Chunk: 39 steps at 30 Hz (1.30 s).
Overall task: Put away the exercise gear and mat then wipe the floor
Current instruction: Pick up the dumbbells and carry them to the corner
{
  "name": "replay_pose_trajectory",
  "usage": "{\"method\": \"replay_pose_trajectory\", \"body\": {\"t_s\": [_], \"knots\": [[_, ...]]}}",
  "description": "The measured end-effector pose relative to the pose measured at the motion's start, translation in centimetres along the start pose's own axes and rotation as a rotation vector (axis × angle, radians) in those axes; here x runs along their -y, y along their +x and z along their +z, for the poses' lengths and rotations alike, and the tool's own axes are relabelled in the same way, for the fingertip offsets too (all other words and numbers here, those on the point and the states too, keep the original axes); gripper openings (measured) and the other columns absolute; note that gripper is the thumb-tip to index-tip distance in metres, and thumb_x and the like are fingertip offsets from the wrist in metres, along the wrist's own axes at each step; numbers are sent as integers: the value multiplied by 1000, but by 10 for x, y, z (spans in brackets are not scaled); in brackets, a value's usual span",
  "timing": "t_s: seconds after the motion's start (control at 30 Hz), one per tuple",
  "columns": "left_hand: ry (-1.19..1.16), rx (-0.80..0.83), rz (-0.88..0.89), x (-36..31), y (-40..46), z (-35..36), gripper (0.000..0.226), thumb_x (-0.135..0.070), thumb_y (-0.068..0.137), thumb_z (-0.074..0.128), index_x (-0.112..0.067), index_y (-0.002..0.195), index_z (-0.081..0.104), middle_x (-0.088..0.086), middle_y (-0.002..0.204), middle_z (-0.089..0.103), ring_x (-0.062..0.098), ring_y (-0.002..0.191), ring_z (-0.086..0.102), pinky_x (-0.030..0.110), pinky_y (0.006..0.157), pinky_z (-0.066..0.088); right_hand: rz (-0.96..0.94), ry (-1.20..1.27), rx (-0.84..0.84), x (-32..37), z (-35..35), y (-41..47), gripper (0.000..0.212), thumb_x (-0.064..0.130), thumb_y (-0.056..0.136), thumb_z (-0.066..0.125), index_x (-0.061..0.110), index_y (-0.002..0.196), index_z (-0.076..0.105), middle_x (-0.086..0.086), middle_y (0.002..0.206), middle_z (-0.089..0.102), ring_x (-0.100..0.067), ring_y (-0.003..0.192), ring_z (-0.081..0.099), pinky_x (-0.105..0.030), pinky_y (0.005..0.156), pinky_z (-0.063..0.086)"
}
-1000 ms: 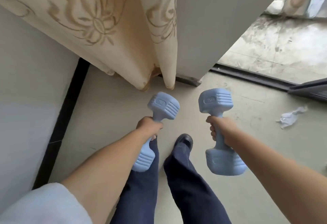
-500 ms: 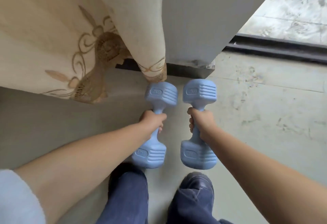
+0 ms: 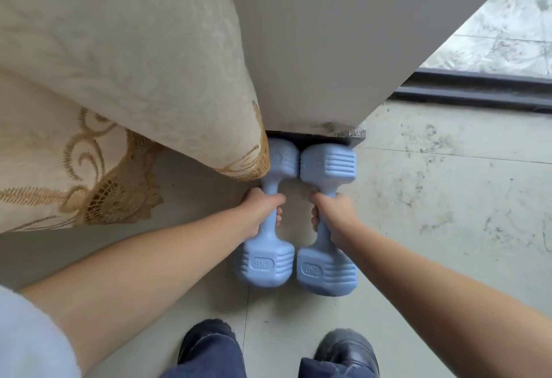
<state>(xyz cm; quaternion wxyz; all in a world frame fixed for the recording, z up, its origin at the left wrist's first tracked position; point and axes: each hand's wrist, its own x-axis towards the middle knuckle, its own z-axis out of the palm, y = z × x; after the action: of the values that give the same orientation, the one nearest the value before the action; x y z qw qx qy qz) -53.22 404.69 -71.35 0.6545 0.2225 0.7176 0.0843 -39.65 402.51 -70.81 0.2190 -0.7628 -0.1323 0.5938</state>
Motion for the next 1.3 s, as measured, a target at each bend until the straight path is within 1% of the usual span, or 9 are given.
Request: {"method": "replay_pose_trajectory", "body": {"t_s": [0.23,0.33,0.37,0.43,0.5,0.77,1.07,1.17,1.3], "knots": [[20,4,29,3,4,-4,11,-12,87,61,-3,85,54,12,67,55,19,49,54,27,54,47,-17,-5,52,5,-1,0,18,7,85,57,8,68,49,-11,55,49,-20,43,43,-26,46,37],[195,2,-1,-3,-14,-16,59,-35,87,64,-4,132,41,10,118,55,27,100,59,35,80,49,-19,-174,113,16,-16,-26,12,22,91,60,11,90,54,-3,80,55,-14,68,53,-23,59,41],[254,-14,0,-6,-28,-22,63,-37,89,62,-8,138,33,7,124,50,26,106,54,36,82,48,-12,-243,116,20,-23,-40,24,27,91,60,10,107,51,-1,94,56,-13,82,55,-24,67,43],[377,-92,40,-9,-62,-31,59,-37,89,59,-13,136,33,10,129,50,27,107,54,39,91,50,-32,-363,64,25,-36,-67,56,34,92,58,7,137,37,-7,128,50,-21,114,51,-31,91,42],[501,-142,87,-12,-105,-36,54,-38,89,57,-14,133,38,12,128,53,30,110,55,41,96,48,-81,-465,18,30,-45,-107,59,38,93,53,10,141,34,-12,142,42,-28,126,46,-38,103,38],[1136,26,329,-65,-319,-48,42,-41,96,40,-18,131,45,13,125,50,34,115,49,42,93,43,-439,-1241,-71,74,-91,-316,41,38,100,33,21,136,40,-4,137,44,-26,125,39,-48,109,22],[1367,-146,600,-152,-556,-73,43,-37,97,38,-16,135,39,10,129,47,29,120,42,40,95,34,-566,-1337,-30,183,-138,-533,51,39,102,22,27,150,13,0,159,8,-19,146,4,-52,117,0],[1341,-253,752,-163,-598,-82,48,-37,95,41,-16,138,37,8,130,46,28,122,41,41,100,30,-612,-1330,-70,208,-140,-572,51,40,102,21,29,151,10,0,160,5,-20,147,1,-51,117,-1],[1267,-299,727,-161,-632,-96,54,-36,95,42,-15,143,30,9,138,39,28,128,35,44,109,25,-605,-1323,-108,221,-136,-606,51,39,102,24,29,151,12,0,160,5,-21,147,3,-52,116,1]]}}
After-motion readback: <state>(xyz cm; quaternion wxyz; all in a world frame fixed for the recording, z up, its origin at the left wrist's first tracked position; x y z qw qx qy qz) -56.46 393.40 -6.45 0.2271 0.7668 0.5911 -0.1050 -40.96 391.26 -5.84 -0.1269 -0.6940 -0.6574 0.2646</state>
